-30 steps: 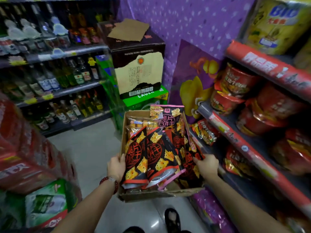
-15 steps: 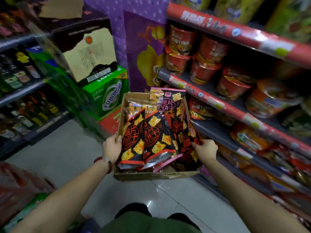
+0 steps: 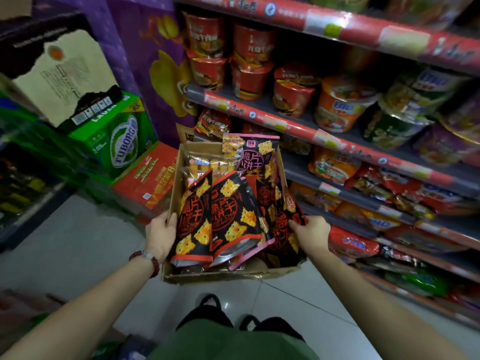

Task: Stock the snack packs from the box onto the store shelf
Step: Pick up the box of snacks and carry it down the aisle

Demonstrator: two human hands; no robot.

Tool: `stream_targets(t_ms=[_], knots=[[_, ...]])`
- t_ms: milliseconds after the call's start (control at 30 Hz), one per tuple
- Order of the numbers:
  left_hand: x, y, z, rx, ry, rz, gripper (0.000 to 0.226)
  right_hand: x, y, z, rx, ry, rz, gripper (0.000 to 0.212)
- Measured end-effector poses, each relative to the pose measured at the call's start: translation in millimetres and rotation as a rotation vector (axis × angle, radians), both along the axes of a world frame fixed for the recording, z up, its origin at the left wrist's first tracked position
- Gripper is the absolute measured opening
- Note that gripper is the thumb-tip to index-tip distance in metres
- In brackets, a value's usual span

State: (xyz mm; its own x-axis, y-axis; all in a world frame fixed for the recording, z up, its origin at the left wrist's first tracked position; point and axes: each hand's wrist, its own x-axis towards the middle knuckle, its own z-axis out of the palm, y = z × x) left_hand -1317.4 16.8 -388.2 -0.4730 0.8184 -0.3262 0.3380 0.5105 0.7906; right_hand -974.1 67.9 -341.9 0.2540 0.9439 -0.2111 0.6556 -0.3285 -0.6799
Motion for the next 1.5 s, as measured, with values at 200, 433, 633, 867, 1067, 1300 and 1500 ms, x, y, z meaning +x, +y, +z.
stream_targets(t_ms=[200,433,633,867,1067,1300,1500], knots=[[58.0,-7.7,15.0,0.024,0.039,-0.082,0.028,48.3,-39.6,-2.7,-0.014,-0.034,-0.086,0.027],[108.4,-0.7,10.0,0.013,0.076,-0.262,0.025,92.8,-85.3,-16.7,-0.046,-0.032,-0.29,0.018],[147.9,22.0,9.1,-0.016,-0.008,-0.468,0.025,116.3,-119.5,-18.2,-0.121,0.018,-0.501,0.026],[196.6,65.8,14.9,0.012,0.047,-0.78,0.02,122.0,-155.7,-14.4,-0.124,0.066,-0.842,0.031],[252.9,97.1,12.5,0.035,0.034,-1.054,0.025,118.2,-193.7,-10.4,-0.14,0.057,-1.136,0.032],[346.4,91.6,21.3,0.078,0.019,-1.335,0.024,126.5,-245.2,6.0,-0.091,0.052,-1.408,0.022],[439.3,72.2,20.8,0.124,0.051,-1.541,0.029,159.8,-290.6,2.2,-0.05,-0.008,-1.61,0.024]])
